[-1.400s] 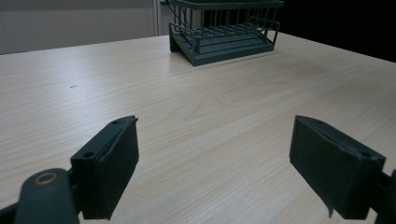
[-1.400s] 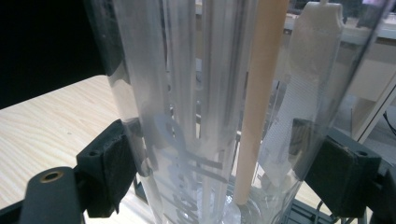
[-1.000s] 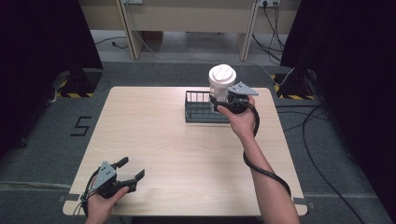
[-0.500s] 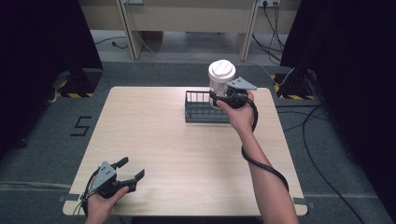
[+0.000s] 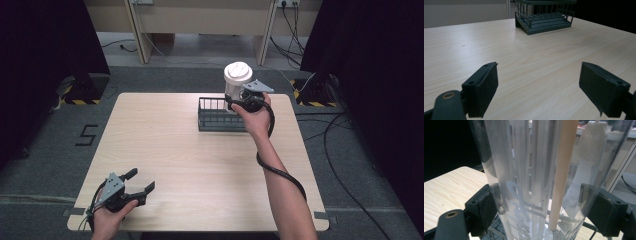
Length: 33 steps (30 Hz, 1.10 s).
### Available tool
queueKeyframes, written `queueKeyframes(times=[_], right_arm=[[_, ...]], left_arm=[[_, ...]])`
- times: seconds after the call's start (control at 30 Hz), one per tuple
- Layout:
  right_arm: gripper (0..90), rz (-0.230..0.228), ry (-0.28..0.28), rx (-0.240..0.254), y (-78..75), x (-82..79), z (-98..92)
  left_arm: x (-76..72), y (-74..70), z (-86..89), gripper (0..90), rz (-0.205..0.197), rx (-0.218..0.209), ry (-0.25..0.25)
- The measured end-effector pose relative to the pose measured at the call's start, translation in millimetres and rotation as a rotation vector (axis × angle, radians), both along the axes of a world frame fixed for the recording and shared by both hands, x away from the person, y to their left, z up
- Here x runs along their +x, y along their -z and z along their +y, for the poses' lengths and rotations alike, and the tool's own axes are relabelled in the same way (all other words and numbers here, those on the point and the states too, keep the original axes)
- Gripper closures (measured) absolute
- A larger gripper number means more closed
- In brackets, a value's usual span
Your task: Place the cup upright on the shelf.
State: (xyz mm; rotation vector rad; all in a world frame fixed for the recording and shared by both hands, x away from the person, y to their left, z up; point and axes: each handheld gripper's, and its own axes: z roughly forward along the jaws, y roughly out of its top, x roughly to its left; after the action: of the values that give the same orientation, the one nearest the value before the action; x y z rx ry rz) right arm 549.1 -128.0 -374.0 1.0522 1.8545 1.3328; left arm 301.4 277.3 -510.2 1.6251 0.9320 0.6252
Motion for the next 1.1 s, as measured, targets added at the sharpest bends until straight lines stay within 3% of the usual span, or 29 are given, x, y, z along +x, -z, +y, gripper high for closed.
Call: queueKeyframes(times=[1.1], right_arm=[[18.5, 0.048, 0.047, 0.009, 20.1, 26.6, 10.6]], left_arm=[[0.0, -0.3, 0.4, 15.3, -0.001, -0.002, 0.002]])
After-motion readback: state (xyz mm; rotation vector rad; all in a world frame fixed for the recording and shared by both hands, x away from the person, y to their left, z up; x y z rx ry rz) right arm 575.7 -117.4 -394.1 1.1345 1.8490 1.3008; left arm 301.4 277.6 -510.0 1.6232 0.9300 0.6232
